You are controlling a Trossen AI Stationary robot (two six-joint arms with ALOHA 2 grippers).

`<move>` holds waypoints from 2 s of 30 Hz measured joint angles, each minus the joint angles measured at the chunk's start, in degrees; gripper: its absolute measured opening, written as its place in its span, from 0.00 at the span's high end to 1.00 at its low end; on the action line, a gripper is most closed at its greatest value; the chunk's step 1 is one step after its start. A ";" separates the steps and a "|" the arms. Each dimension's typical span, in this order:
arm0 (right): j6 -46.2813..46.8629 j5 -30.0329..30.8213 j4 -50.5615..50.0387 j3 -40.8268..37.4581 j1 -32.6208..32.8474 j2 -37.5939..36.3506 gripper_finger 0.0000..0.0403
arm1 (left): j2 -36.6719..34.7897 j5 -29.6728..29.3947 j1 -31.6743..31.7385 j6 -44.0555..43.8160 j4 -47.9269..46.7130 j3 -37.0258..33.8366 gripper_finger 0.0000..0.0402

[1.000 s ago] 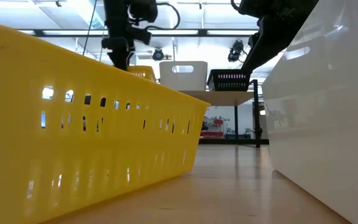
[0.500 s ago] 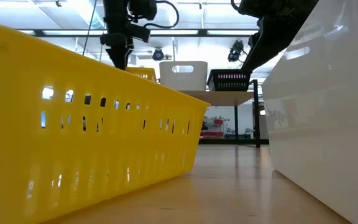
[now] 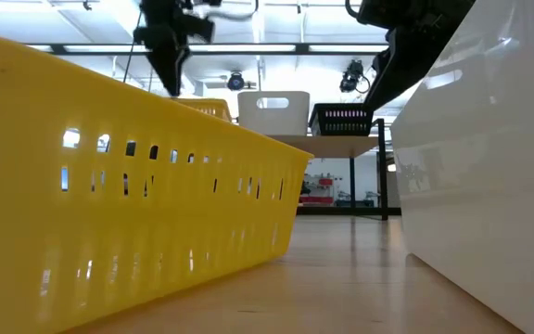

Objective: Stack baskets on shelf by color
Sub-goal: Stack the black basket on the black basket on the shelf

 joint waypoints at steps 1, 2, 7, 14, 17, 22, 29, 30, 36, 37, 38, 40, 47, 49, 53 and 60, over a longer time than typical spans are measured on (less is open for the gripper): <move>0.00 0.00 0.12 0.00 0.00 0.00 0.55 | -0.98 0.00 -0.64 -0.52 0.64 0.00 0.70; 0.00 0.00 0.32 0.00 0.00 0.00 0.55 | -1.94 0.00 -1.13 -0.81 1.27 0.04 0.70; 0.02 0.00 2.12 0.00 0.00 0.00 0.55 | -4.68 -0.10 -3.58 -2.57 2.68 0.11 0.70; 0.27 -0.02 1.77 0.69 0.04 -0.18 0.55 | -5.62 -0.48 -6.85 -6.85 3.18 0.09 0.70; 2.48 -0.02 -1.63 1.93 0.04 -0.86 0.55 | -5.47 1.28 -10.45 -10.09 5.24 0.09 0.70; 15.87 0.03 -14.37 3.07 0.04 -1.33 0.55 | -4.42 1.99 -19.71 -12.92 5.69 -0.23 0.70; 34.61 -1.18 -38.90 3.08 0.07 -1.33 0.55 | -4.31 2.03 -30.57 -16.15 14.24 -7.53 0.70; 36.11 -0.38 -40.55 3.08 0.05 -1.33 0.55 | -4.31 1.99 -31.69 -16.49 16.90 -8.88 0.70; 41.24 4.68 -43.19 3.06 -0.66 -1.33 0.55 | -4.31 1.46 -35.14 -15.60 33.21 -16.91 0.71; 42.24 4.80 -43.06 3.05 -1.06 -1.32 0.55 | -4.31 0.59 -35.49 -15.44 35.04 -17.89 0.71; 43.51 5.09 -42.69 2.93 -1.43 -1.22 0.55 | -4.31 -0.59 -35.92 -15.35 36.84 -18.97 0.71; 46.69 6.24 -42.19 1.99 -2.09 -1.11 0.55 | -4.31 -3.01 -36.59 -15.47 41.02 -21.47 0.70; 50.99 7.13 -42.12 -4.70 -5.54 -1.11 0.55 | -4.31 -5.98 -37.51 -9.47 66.70 -35.16 0.71; 50.99 7.13 -40.64 -6.30 -6.91 -1.11 0.55 | -4.31 -5.79 -36.87 -8.31 71.03 -37.45 0.70; 50.41 7.12 -34.77 -8.16 -9.23 -1.11 0.55 | -4.31 -3.27 -35.29 -8.34 74.39 -38.36 0.71; 45.57 7.13 -27.18 -11.37 -14.59 -1.11 0.55 | -4.31 -1.07 -34.38 -9.90 75.80 -38.36 0.71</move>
